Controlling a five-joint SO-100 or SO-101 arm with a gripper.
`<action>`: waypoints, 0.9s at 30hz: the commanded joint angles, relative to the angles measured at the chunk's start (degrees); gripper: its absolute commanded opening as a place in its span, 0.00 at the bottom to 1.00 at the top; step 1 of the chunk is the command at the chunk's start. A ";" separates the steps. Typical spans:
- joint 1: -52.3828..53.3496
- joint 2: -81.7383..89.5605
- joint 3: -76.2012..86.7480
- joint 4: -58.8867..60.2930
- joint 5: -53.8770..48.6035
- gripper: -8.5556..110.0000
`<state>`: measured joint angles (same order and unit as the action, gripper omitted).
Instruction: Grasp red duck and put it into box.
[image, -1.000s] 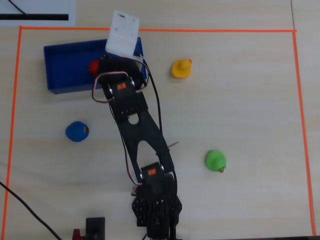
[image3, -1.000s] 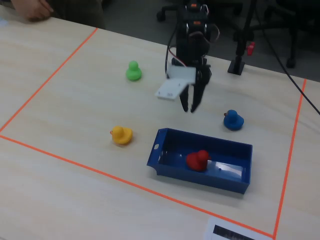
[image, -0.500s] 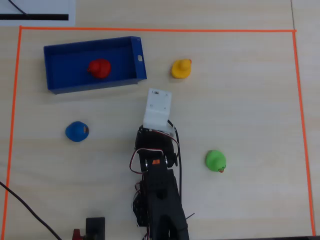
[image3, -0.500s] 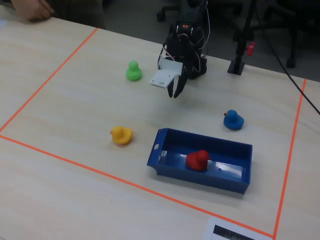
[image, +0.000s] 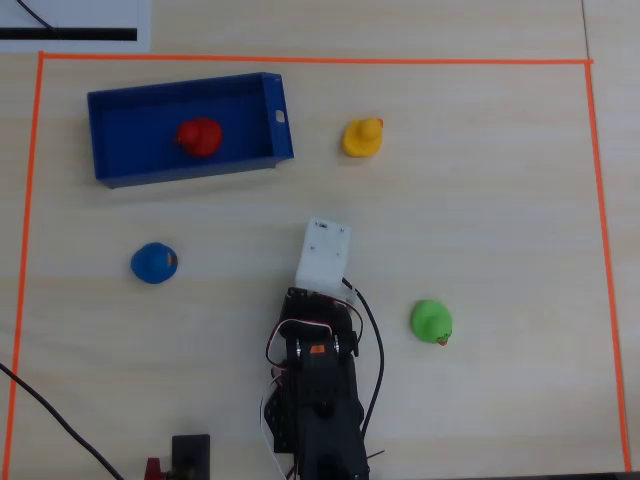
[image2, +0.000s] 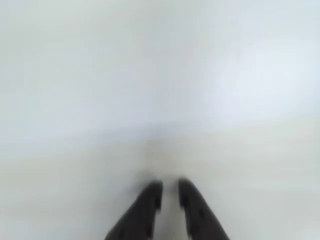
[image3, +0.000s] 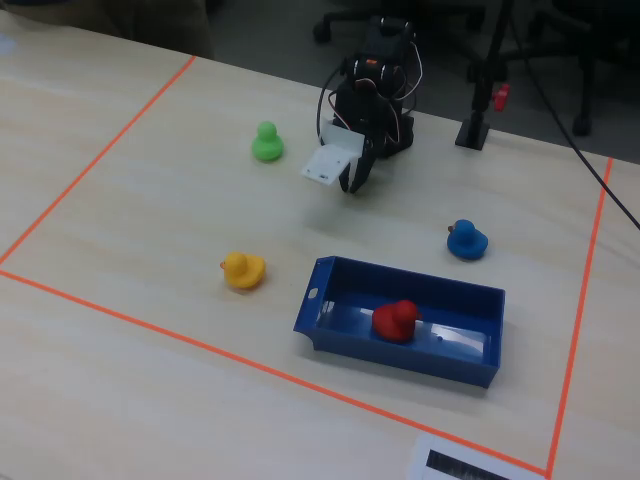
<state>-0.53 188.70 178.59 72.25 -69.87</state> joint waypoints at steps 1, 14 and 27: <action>0.35 0.97 -0.35 2.55 -0.62 0.07; 1.58 1.05 -0.35 2.55 0.18 0.11; 1.58 1.05 -0.35 2.55 0.18 0.11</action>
<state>0.79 189.76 178.51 73.39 -70.22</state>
